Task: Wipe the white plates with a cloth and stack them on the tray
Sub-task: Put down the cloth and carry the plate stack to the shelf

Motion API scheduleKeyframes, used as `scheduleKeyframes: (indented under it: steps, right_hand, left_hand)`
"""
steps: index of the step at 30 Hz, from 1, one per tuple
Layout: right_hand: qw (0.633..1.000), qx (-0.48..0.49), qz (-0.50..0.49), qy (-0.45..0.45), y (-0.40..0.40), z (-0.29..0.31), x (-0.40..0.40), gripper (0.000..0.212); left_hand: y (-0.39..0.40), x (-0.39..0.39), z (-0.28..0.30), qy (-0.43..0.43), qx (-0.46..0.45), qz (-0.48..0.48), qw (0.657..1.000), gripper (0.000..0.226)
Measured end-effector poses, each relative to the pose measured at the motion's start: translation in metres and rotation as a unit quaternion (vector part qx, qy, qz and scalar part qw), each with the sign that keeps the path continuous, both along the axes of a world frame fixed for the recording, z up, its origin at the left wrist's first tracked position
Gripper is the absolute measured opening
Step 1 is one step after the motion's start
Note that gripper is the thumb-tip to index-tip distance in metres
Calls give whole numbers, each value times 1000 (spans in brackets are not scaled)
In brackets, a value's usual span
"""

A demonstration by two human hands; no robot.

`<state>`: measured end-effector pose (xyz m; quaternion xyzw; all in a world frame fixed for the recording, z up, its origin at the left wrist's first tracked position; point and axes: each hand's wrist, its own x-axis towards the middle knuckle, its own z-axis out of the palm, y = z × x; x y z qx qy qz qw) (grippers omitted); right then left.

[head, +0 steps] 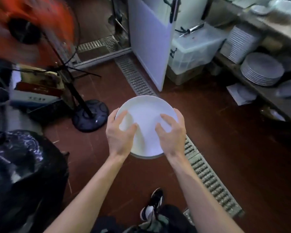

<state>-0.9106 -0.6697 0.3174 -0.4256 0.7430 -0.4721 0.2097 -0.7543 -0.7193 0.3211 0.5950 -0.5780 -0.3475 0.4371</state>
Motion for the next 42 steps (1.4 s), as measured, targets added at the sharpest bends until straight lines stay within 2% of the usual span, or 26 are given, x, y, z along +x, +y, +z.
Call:
scheduleKeyframes:
  steps: [8,16,28,42]
  right_hand:
    - [990,-5,-144,3,29,14,-152,32]
    - [966,5,-257,12,47,8,-267,33]
    - [928,21,-371,40,-17,0,-443,31]
    - [881,-16,-469,55,-53,21,-664,29]
  left_hand:
    - [-11,-172,7,11,-14,-134,991,51]
    - [-23,-311,6,11,6,-263,965,49]
    - [-112,-517,-11,28,31,-384,922,52]
    - [-159,-765,15,29,-21,-470,882,52]
